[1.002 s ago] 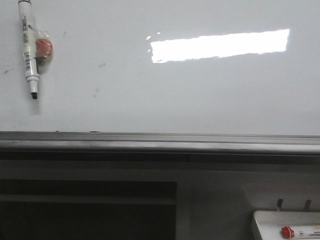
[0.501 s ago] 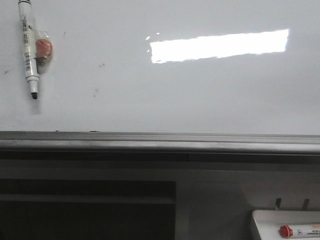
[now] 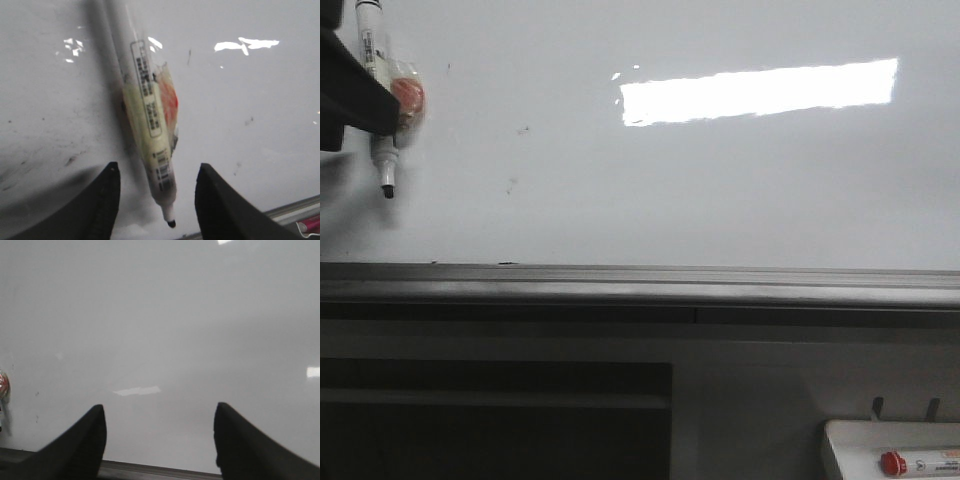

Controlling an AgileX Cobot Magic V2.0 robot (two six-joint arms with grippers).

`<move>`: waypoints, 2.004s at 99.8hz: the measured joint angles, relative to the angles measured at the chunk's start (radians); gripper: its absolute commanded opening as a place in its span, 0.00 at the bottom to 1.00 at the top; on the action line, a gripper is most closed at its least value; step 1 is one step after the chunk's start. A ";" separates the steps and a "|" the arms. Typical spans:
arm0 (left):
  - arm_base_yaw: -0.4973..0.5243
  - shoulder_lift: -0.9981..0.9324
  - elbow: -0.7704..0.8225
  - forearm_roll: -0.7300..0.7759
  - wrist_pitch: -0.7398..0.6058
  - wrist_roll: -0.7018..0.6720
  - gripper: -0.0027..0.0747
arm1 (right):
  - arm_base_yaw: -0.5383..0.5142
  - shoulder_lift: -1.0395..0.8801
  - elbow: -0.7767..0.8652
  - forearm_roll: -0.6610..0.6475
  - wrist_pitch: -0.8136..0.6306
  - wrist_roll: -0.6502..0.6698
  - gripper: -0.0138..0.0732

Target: Write number 2 on whiteboard

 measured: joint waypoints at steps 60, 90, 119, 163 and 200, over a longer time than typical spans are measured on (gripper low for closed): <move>-0.036 0.110 -0.116 -0.007 0.075 0.196 0.01 | 0.111 0.053 -0.141 -0.001 0.048 -0.138 0.64; -0.226 -0.024 -0.266 0.039 0.363 0.879 0.01 | 0.444 0.490 -0.482 -0.006 0.266 -0.540 0.64; -0.243 -0.071 -0.270 0.071 0.390 0.946 0.01 | 0.598 0.795 -0.641 -0.045 0.183 -0.607 0.64; -0.243 -0.098 -0.272 0.076 0.404 0.950 0.01 | 0.604 0.840 -0.655 0.038 0.081 -0.612 0.52; -0.243 -0.098 -0.272 0.077 0.392 0.950 0.09 | 0.638 0.853 -0.655 0.072 0.023 -0.612 0.07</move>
